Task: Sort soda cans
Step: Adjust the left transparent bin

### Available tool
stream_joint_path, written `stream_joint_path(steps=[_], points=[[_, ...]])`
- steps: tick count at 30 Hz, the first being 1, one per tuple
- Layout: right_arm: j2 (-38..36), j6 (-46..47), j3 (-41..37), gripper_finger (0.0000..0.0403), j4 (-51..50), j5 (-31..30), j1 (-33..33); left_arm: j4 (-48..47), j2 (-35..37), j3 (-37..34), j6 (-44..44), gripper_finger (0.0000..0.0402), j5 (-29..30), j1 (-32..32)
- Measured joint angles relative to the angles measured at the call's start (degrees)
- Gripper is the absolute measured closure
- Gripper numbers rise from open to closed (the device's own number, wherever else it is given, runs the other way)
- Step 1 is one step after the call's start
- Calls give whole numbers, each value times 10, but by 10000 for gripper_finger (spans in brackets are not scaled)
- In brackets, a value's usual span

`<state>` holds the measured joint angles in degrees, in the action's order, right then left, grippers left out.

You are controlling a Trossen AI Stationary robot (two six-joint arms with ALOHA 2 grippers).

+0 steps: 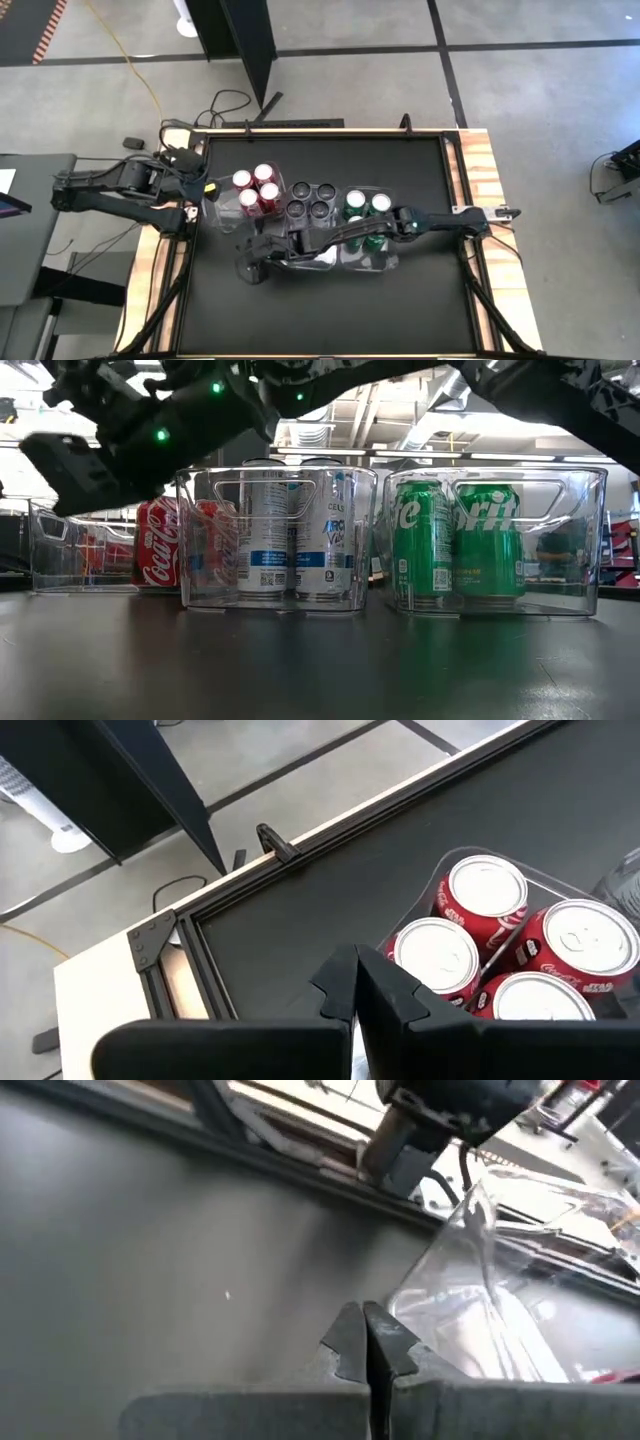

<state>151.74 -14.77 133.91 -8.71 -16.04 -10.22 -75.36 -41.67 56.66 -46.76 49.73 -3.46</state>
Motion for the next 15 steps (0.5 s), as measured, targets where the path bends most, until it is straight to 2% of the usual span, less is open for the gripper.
stream_joint_path(steps=[10,15], points=[[-33,-75,12,400,24,-4,-15,-2,-7,0,56,400,4,0],[-96,-109,7,400,-68,-4,-16,2,-12,0,120,400,-15,0]])
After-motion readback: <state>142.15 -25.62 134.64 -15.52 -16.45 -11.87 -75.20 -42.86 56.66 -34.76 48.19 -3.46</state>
